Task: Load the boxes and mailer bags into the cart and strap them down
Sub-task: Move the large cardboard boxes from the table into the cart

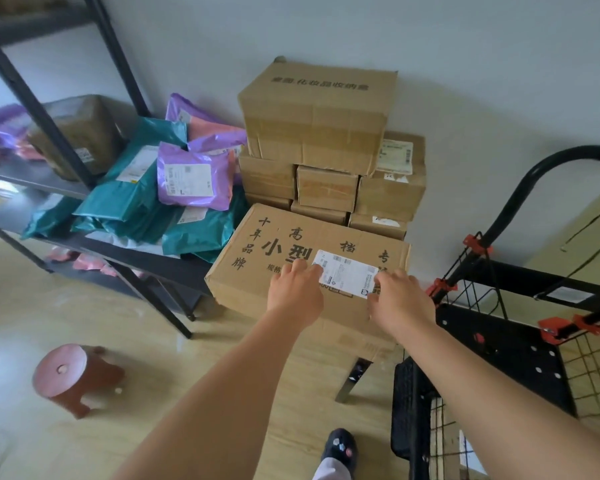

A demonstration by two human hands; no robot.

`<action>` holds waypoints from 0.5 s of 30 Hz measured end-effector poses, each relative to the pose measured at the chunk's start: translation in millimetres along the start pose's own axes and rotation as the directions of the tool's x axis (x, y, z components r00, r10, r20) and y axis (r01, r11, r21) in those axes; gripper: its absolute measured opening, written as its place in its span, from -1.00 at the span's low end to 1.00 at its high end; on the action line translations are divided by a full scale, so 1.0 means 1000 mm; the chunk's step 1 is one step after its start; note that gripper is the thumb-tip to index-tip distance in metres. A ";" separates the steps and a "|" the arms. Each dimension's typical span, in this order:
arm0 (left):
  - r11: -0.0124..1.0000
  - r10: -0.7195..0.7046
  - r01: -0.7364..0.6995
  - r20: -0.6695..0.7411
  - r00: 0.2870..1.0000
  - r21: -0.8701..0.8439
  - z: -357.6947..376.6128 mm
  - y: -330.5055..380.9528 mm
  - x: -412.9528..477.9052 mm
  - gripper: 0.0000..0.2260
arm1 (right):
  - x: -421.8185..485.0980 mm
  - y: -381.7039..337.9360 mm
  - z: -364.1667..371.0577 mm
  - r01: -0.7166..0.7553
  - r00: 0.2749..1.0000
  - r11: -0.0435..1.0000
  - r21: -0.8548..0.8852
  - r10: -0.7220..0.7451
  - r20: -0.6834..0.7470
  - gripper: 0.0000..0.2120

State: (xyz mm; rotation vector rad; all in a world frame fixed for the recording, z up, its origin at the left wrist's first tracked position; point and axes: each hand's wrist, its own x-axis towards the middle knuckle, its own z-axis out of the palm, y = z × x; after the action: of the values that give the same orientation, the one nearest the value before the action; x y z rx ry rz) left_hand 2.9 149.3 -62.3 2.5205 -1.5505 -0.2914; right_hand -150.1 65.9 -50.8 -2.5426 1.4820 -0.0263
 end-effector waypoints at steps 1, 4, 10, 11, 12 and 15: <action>1.000 0.004 -0.004 0.000 1.000 0.002 -0.001 0.000 0.011 -0.57 | 0.009 0.000 0.001 0.001 1.000 1.000 0.008 -0.001 -0.001 -0.71; 0.999 0.034 -0.034 0.017 0.999 0.021 -0.003 0.001 0.043 -0.56 | 0.035 0.001 0.003 -0.005 1.000 0.999 0.035 0.005 0.006 -0.76; 0.995 0.102 -0.102 0.039 0.994 0.018 0.003 0.009 0.093 -0.61 | 0.073 0.007 0.011 -0.067 0.997 0.994 0.083 0.070 -0.024 -0.83; 0.992 0.122 -0.122 0.039 0.992 0.013 0.005 0.010 0.098 -0.61 | 0.076 0.009 0.013 -0.083 0.996 0.992 0.096 0.087 -0.036 -0.84; 0.990 0.141 -0.142 0.042 0.989 0.009 0.008 0.012 0.103 -0.61 | 0.078 0.011 0.015 -0.097 0.994 0.989 0.107 0.103 -0.048 -0.85; 0.978 0.207 -0.209 0.060 0.976 0.017 0.018 0.018 0.114 -0.59 | 0.083 0.018 0.023 -0.133 0.987 0.983 0.130 0.143 -0.077 -0.83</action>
State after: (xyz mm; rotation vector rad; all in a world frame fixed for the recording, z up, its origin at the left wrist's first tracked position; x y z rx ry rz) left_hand 32.6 38.5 -84.5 2.3590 -1.8320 -0.3211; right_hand -122.1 -10.6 -83.3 -2.3625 1.6310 -0.2043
